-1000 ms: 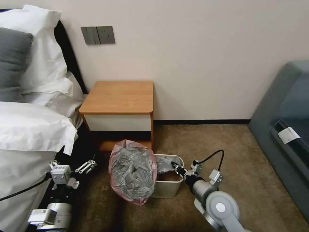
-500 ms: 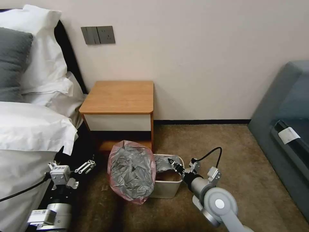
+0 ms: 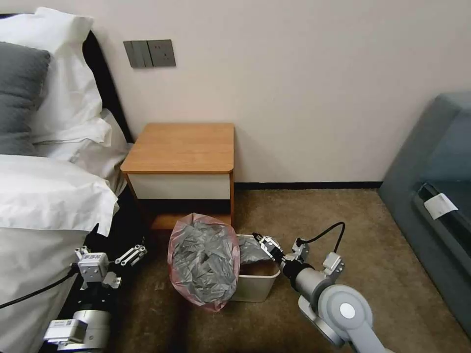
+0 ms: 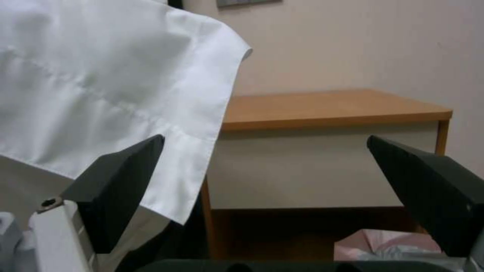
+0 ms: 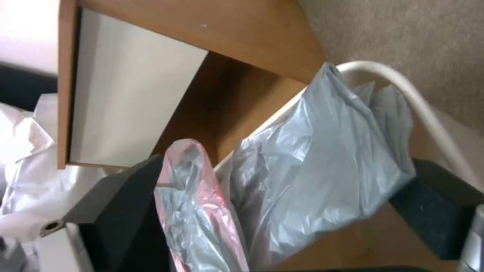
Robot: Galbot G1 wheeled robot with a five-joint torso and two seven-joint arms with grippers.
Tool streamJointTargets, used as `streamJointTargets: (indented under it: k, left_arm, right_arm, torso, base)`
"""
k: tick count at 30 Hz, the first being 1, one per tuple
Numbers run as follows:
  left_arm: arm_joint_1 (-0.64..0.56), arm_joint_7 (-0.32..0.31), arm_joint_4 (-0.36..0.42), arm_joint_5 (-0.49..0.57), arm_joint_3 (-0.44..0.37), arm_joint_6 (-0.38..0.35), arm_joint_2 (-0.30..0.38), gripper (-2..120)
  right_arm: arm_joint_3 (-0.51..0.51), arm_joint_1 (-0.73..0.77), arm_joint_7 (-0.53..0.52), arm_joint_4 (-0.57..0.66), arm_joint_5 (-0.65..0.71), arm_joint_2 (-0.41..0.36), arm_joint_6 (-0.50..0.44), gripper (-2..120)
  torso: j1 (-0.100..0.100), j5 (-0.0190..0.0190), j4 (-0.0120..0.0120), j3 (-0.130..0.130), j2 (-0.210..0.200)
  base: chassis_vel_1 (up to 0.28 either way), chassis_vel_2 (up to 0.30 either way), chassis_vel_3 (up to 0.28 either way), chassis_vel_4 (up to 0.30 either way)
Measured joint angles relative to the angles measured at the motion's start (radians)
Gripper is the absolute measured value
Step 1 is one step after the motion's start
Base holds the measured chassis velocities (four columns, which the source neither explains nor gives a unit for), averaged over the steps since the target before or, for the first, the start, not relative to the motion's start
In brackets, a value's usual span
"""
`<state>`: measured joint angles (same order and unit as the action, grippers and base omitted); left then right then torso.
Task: Pick up the garbage bag from the table and place it over the trash can.
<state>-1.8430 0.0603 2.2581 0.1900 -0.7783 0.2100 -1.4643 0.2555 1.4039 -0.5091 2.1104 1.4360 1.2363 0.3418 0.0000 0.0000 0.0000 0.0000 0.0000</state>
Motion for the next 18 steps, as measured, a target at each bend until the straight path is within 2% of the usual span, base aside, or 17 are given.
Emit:
streamJointTargets:
  k: [17, 18]
  left_arm:
    - [-0.003, 0.005, 0.0, -0.006, 0.0, 0.011, -0.012, 100]
    - [-0.003, 0.005, 0.0, -0.008, 0.0, 0.011, -0.009, 100]
  right_arm:
    - [0.043, 0.035, -0.058, 0.132, 0.052, -0.045, 0.004, 100]
    - [0.053, 0.052, -0.073, 0.168, 0.066, -0.054, 0.005, 100]
  torso:
    - [0.0, 0.0001, 0.0, 0.0, 0.0]
    - [0.0, 0.0, 0.0, 0.0, 0.0]
  base:
    - [0.0, 0.0, 0.0, 0.0]
    - [0.0, 0.0, 0.0, 0.0]
